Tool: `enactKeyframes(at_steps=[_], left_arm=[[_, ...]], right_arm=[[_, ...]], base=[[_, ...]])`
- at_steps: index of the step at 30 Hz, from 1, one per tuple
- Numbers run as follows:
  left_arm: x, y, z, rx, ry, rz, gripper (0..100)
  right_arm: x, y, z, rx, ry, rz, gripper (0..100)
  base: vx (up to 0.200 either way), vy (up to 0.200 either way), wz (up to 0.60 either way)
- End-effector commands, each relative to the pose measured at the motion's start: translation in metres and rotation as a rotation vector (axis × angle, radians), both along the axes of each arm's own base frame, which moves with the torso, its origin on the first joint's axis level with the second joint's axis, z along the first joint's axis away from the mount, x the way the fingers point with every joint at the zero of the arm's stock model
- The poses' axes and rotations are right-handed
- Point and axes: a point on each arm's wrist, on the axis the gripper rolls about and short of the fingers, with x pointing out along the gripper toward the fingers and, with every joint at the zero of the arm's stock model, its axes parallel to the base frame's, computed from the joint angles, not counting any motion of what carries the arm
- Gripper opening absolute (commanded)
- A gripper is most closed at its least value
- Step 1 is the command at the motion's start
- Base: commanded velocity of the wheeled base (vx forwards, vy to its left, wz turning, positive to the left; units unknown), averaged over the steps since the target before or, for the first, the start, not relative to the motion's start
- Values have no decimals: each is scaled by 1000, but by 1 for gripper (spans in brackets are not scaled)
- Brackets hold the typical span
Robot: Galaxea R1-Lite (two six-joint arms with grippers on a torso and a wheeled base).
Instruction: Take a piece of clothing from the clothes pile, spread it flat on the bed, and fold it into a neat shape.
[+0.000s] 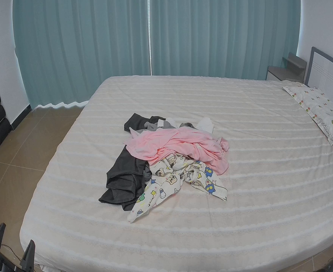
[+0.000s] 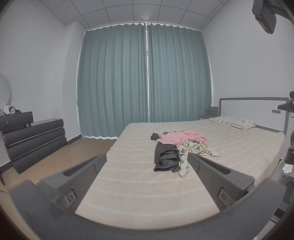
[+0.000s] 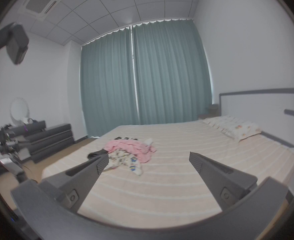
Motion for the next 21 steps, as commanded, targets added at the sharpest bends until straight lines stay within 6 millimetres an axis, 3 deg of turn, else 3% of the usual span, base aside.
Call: enactKeyframes(at_steps=[1, 4, 5, 6, 8, 9, 14, 21], left_arm=[[0, 0, -5, 0, 1, 0, 100], [0, 0, -5, 0, 1, 0, 100], [0, 0, -5, 0, 1, 0, 100], [0, 0, -5, 0, 1, -1, 100], [0, 0, -5, 0, 1, -1, 100], [0, 0, -5, 0, 1, 0, 100], [0, 0, -5, 0, 1, 0, 100], [0, 0, -5, 0, 1, 0, 100]], right_arm=[[191, 67, -49, 121, 503, 151, 100], [225, 77, -76, 136, 562, 131, 100], [225, 77, -76, 136, 562, 131, 100], [240, 82, -91, 145, 592, 120, 100], [240, 82, -91, 145, 592, 120, 100], [258, 88, -108, 149, 615, 107, 100], [303, 99, -151, 167, 650, 72, 100], [336, 107, -190, 167, 679, 16, 100]], base=[[0, 0, 0], [0, 0, 0], [0, 0, 0], [0, 0, 0], [0, 0, 0], [0, 0, 0], [0, 0, 0], [0, 0, 0]])
